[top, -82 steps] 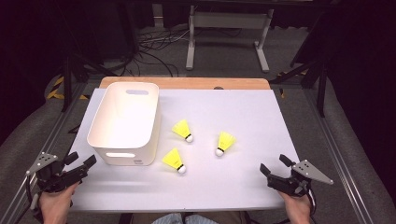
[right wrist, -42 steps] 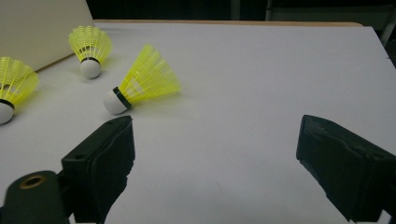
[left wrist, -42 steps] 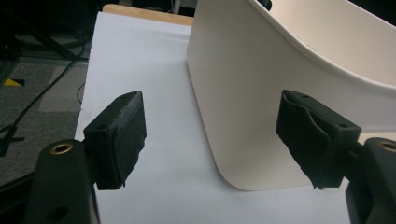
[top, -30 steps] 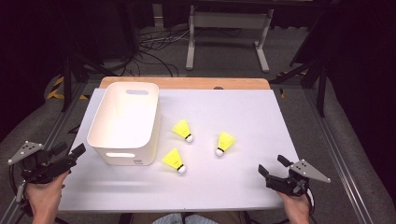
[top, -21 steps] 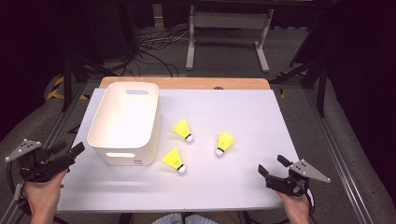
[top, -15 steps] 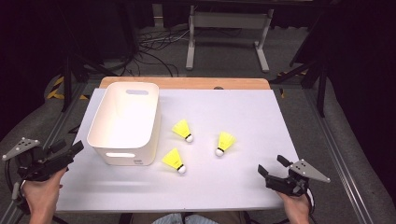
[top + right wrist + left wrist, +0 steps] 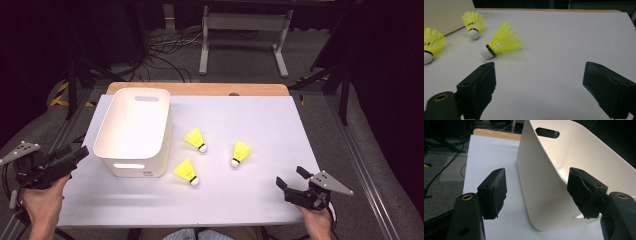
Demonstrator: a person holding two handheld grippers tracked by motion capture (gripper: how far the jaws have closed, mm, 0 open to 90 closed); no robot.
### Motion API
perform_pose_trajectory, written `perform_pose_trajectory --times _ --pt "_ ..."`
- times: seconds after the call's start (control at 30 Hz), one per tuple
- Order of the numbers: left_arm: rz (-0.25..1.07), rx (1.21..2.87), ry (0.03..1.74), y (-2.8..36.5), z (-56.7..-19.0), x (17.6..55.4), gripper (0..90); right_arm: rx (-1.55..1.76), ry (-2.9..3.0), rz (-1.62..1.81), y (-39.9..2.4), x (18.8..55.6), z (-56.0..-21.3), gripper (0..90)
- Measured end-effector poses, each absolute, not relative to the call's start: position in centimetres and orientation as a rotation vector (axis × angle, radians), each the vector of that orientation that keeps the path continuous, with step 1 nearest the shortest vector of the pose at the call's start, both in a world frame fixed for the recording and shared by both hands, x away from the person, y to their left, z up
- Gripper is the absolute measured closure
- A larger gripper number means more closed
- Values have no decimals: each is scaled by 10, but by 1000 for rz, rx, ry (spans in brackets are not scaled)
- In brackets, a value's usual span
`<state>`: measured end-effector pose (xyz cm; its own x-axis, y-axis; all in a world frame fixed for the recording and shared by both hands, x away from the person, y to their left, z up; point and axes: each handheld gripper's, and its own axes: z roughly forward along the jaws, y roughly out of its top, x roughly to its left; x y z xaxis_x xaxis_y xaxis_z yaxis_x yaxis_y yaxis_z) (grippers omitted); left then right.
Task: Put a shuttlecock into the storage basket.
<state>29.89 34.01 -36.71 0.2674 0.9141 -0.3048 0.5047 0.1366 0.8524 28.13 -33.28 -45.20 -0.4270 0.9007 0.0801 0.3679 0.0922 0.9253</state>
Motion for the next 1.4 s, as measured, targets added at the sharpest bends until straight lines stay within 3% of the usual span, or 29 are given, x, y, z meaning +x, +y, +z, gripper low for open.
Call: perform_pose_trajectory --times 1.4 --pt "438 1635 1268 293 -345 322 354 1253 1867 1311 -333 282 -453 120"
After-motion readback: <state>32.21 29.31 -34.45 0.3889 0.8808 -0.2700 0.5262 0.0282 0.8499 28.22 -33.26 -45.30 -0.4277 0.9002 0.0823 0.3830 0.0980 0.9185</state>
